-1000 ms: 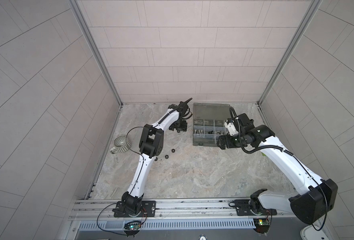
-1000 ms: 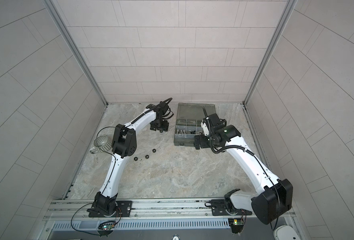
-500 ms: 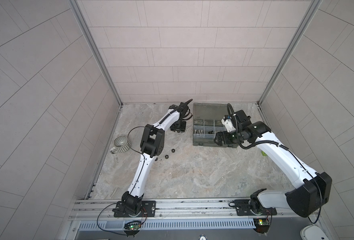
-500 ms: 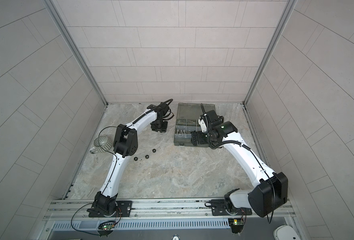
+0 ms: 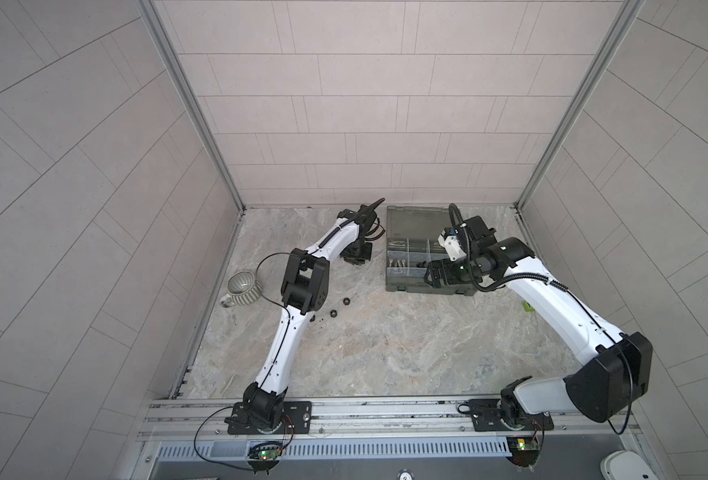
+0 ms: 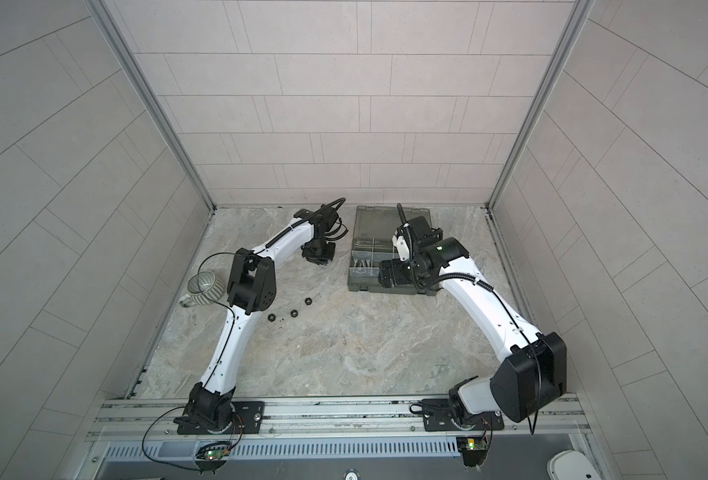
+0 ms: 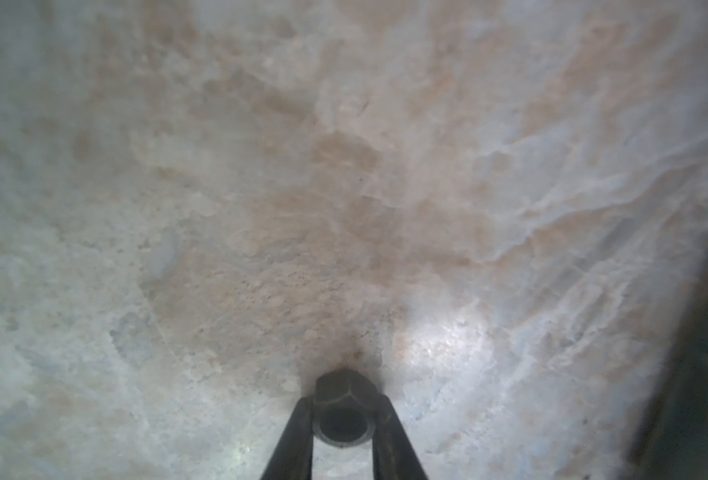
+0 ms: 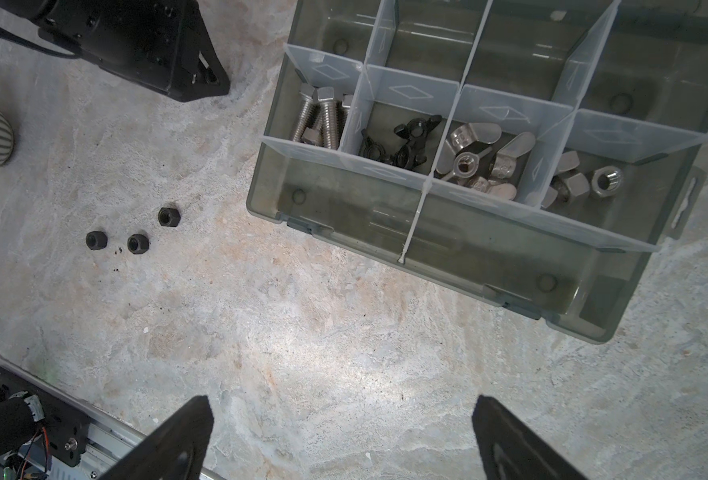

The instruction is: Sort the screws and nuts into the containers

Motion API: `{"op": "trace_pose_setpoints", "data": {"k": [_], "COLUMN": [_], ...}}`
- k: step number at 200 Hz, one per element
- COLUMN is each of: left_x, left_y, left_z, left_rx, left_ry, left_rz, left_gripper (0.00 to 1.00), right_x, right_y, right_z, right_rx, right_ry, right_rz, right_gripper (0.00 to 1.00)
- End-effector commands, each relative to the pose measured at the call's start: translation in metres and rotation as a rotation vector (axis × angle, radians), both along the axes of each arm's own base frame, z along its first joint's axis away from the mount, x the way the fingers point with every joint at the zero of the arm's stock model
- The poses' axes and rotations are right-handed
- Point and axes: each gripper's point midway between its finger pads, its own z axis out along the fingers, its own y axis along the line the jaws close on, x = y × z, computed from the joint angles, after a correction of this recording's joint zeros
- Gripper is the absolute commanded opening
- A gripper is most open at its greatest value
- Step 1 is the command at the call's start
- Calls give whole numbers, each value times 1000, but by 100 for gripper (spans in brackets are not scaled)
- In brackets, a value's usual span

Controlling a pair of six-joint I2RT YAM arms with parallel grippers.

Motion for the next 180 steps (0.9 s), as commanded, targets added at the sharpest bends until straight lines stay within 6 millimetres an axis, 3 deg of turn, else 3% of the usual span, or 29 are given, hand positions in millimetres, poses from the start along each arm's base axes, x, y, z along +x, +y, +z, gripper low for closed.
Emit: {"op": "trace_pose_setpoints", "data": {"k": [1,35,84,180], "left_x": [-1,-1,-5,-50], "left_y": [0,-1,-7,-37], "left_z": [-5,5,35,87], "left_rx": [-2,-10,-41,-34], "left_ry": [25,16,-13,-55], "left_rz": [-9,-11,-14,-100], "left_gripper": [17,16,15,11], "right_x": [1,2,-3,-35], "right_y": [1,0,-3,-18], "right_z": [6,6,3,3], "right_rx": [-3,-12,-26,-19], "right_ry": [-14,-16,-10,-31], "right_rz": [14,18,24,13], "right_gripper": [99,99,99,99]}}
